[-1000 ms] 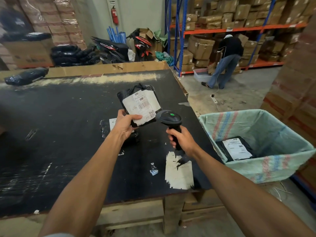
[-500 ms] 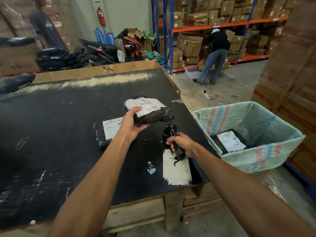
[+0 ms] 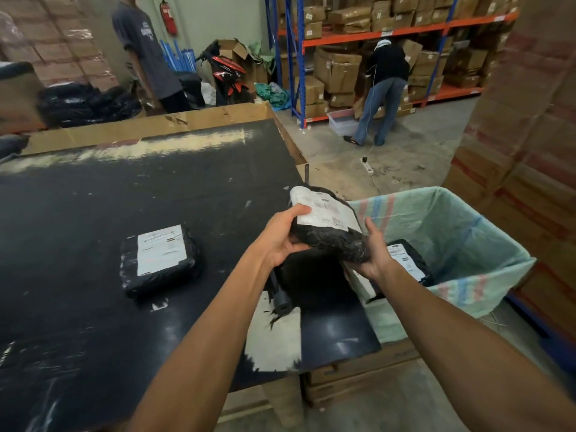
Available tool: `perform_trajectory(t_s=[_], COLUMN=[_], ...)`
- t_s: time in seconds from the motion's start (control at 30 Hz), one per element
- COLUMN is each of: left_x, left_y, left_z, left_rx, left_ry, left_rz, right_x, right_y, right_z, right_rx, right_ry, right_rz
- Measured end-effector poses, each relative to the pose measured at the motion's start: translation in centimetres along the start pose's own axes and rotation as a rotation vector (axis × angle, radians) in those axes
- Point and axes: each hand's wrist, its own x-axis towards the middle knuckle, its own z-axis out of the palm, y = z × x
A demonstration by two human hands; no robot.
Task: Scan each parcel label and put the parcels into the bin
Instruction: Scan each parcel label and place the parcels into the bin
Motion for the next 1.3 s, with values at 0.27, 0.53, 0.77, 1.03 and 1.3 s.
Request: perform_trajectory(t_s=[0.27, 0.53, 0.77, 1.03, 1.3], left_x=[9.5, 13.5, 14.3, 14.5, 14.2], left_y=[-4.1, -10.6, -11.0, -11.5, -10.7], left_z=[7.0, 6.0, 5.8, 5.4, 5.9], left_rx=[0.752, 1.512, 1.548, 1.530, 1.525], left_ry=[0.270, 0.481, 0.510, 0.554, 0.475], left_rz=[0.153, 0.371, 0.390, 0.416, 0.309], right_x=[2.3, 6.3, 10.6, 12.2, 10.1], right_y=[-9.4, -12.6, -7.9, -7.8, -8.3], right_z=[-8.9, -16.0, -14.5, -16.3, -13.3], right_rx=[-0.213, -0.696, -0.919, -1.835, -1.813], right_ry=[0.063, 0.276, 0.188, 0.282, 0.266], right_rz=[0.056, 0.186, 0.326, 0.350, -0.051])
